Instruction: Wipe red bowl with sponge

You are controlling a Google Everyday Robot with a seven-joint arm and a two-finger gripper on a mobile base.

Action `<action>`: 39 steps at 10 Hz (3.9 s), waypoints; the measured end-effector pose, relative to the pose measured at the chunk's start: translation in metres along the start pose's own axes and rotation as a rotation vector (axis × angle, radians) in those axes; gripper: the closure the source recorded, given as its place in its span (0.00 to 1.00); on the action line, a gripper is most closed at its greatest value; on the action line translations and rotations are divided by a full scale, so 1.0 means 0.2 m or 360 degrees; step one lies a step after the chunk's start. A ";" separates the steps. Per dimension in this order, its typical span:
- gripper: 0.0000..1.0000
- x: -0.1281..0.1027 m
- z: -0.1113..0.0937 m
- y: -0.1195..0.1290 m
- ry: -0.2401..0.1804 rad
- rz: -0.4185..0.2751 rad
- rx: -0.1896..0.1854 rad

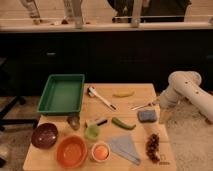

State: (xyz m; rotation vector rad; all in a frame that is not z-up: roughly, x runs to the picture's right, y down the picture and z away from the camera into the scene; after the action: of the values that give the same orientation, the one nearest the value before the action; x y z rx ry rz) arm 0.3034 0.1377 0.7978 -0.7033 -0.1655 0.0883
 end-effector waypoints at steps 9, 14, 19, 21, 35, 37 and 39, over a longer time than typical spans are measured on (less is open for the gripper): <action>0.20 0.02 0.21 -0.09 -0.0088 0.0072 -0.0063; 0.20 0.07 0.31 -0.14 -0.0153 0.0099 -0.0092; 0.20 0.15 0.40 -0.17 -0.0209 0.0140 -0.0170; 0.20 0.18 0.42 -0.16 -0.0205 0.0142 -0.0209; 1.00 -0.01 0.02 -0.12 -0.0216 -0.0017 -0.0067; 1.00 -0.07 -0.07 -0.08 -0.0221 -0.0075 -0.0040; 1.00 -0.17 -0.19 0.03 -0.0208 -0.0147 -0.0048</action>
State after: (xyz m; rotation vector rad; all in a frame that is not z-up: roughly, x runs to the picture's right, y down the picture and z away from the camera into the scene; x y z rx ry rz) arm 0.2775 0.1135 0.7627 -0.7192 -0.3247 0.0432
